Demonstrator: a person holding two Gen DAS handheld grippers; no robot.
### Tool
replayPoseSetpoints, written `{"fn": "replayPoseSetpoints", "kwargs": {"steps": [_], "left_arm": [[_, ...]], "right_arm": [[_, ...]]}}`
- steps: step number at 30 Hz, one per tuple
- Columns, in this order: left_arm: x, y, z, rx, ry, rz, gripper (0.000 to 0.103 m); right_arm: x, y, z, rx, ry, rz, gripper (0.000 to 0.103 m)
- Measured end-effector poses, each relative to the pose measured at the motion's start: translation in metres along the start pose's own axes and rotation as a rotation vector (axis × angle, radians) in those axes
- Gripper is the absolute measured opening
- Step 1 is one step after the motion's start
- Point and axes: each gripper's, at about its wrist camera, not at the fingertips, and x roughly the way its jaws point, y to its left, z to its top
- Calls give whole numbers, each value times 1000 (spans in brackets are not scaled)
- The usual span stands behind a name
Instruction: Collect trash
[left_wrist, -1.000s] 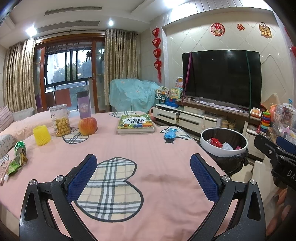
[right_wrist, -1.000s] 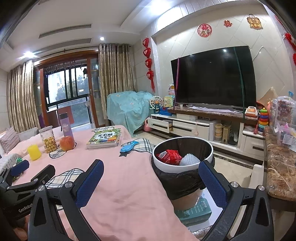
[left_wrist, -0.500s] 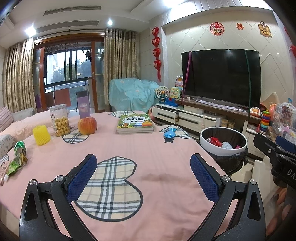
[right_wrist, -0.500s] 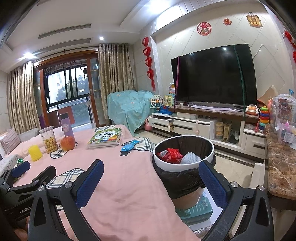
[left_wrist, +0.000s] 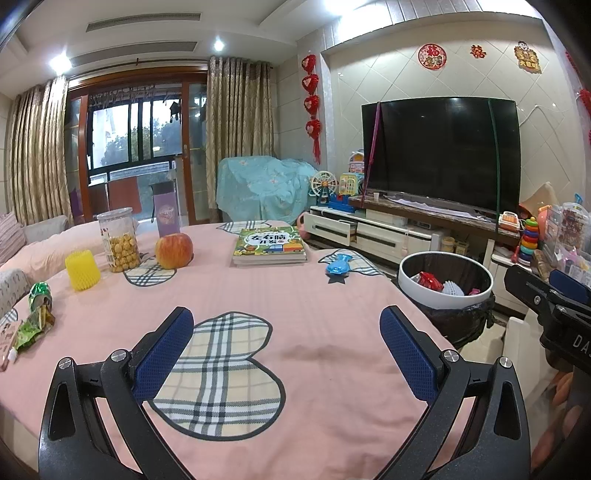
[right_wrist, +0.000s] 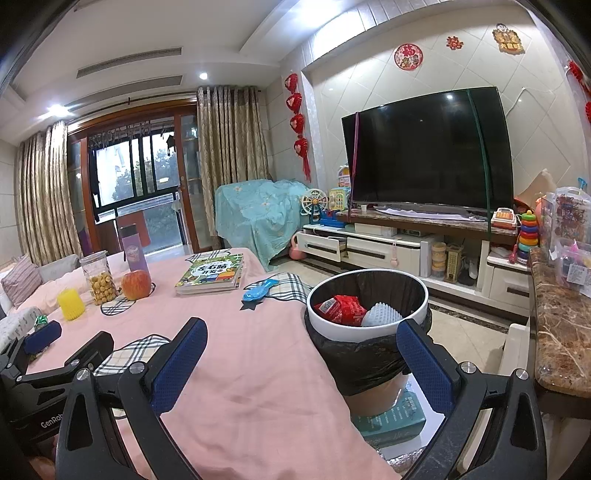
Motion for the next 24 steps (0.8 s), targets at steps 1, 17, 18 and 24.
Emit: {"fn": "replayPoseSetpoints", "kwargs": {"steps": [1, 17, 18, 24], "left_arm": [[0, 0, 0, 0, 0, 0, 103], [0, -1, -1, 1, 2, -4, 103], [0, -1, -1, 0, 2, -4, 103], [0, -1, -1, -1, 3, -4, 103]], "right_arm": [[0, 1, 0, 0, 0, 0, 103], [0, 0, 0, 2, 3, 1, 103], [-1, 1, -1, 2, 4, 2, 103], [0, 0, 0, 2, 3, 2, 103]]}}
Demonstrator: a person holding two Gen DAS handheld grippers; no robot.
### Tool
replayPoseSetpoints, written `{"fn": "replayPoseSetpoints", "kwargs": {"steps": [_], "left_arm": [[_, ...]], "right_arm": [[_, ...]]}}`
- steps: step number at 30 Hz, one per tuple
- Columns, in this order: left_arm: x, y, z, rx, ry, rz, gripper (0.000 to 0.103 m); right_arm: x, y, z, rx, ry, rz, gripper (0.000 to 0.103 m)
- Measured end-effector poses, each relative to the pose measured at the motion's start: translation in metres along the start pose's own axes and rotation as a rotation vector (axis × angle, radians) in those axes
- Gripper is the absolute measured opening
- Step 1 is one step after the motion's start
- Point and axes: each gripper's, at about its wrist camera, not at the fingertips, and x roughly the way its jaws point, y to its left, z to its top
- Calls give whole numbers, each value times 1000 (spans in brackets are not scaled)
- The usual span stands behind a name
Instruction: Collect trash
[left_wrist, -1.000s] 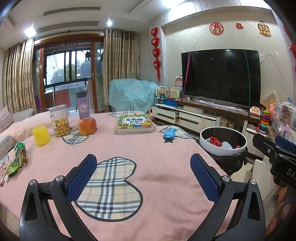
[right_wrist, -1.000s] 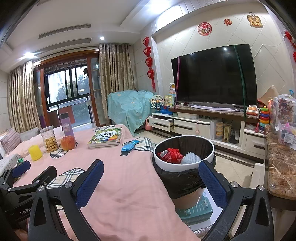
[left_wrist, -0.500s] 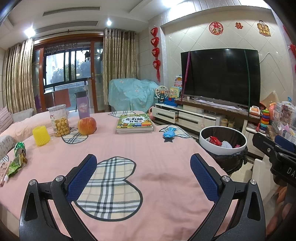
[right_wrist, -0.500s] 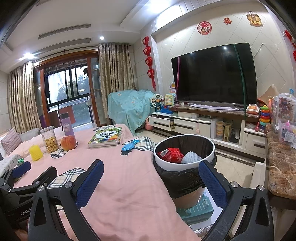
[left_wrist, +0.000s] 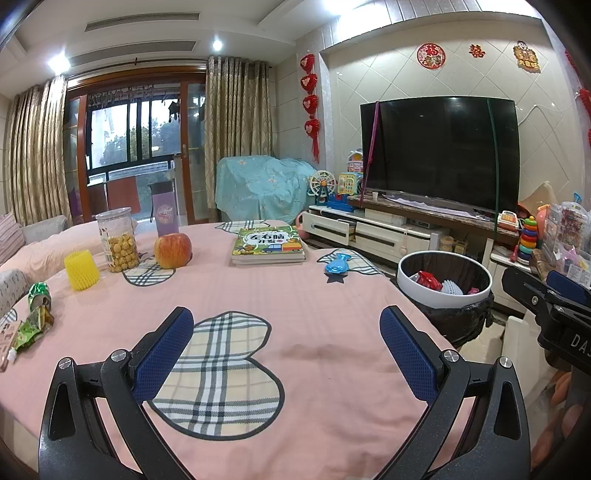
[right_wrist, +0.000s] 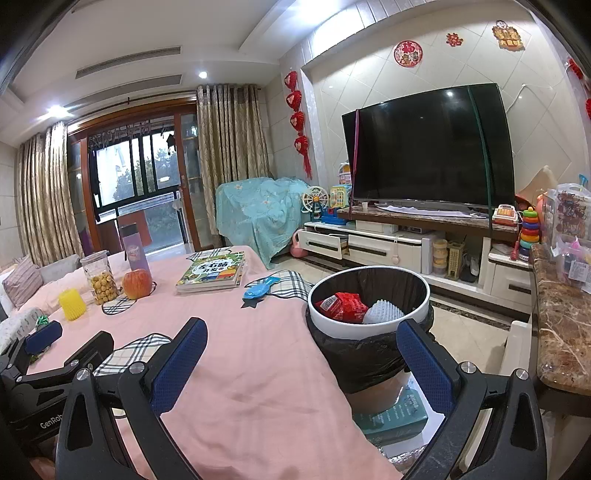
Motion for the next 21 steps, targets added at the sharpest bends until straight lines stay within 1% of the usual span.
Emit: {"fn": "replayPoseSetpoints", "kwargs": {"steps": [13, 21], "left_arm": [[0, 0, -2, 9, 2, 0, 103], [6, 12, -1, -7, 20, 2, 103]], "right_arm": [[-2, 8, -5, 5, 5, 8, 103], [3, 12, -5, 18, 36, 33, 103]]}}
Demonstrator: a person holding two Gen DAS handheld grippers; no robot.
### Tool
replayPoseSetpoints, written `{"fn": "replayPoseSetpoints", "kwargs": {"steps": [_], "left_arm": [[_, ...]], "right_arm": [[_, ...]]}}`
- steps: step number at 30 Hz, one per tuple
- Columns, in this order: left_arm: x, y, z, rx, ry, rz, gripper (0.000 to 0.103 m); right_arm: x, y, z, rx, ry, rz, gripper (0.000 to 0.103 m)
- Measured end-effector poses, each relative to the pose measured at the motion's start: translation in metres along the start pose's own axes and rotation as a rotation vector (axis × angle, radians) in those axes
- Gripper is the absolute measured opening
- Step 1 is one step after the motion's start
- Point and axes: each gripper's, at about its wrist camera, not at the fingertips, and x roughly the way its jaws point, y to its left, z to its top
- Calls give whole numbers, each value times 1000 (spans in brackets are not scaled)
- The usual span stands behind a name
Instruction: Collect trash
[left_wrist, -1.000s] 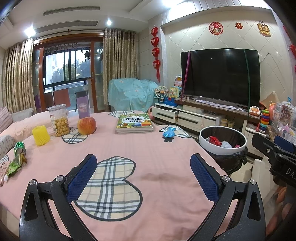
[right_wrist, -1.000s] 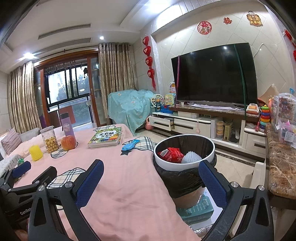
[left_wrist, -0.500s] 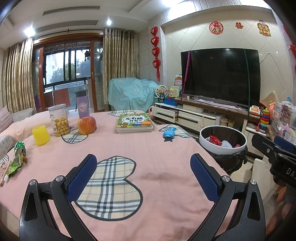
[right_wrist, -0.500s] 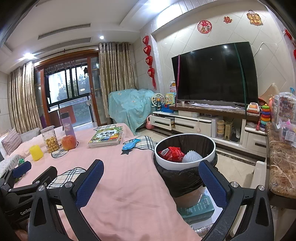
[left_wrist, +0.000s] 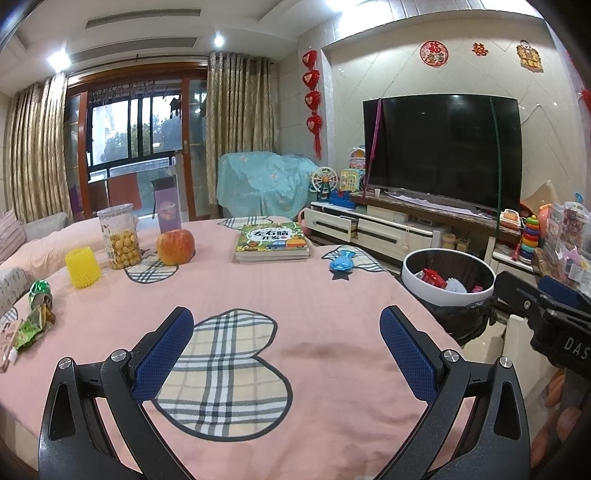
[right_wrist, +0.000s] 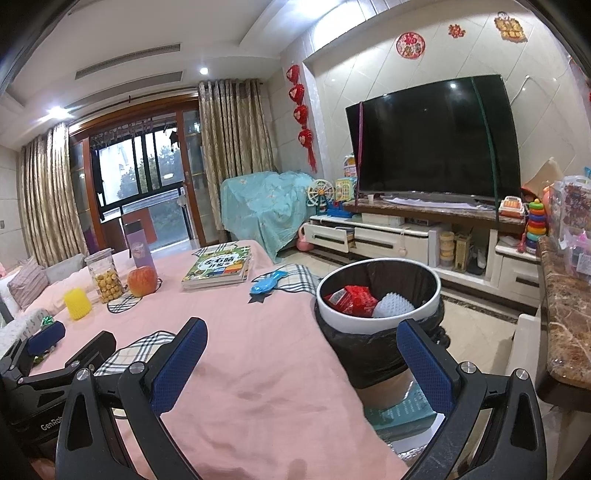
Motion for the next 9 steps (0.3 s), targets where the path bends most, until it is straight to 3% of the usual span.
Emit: {"fn": "replayPoseSetpoints", "kwargs": {"steps": [9], "left_arm": [[16, 10, -5, -22, 49, -16, 103]], "right_arm": [[18, 8, 0, 1, 71, 30, 103]]}}
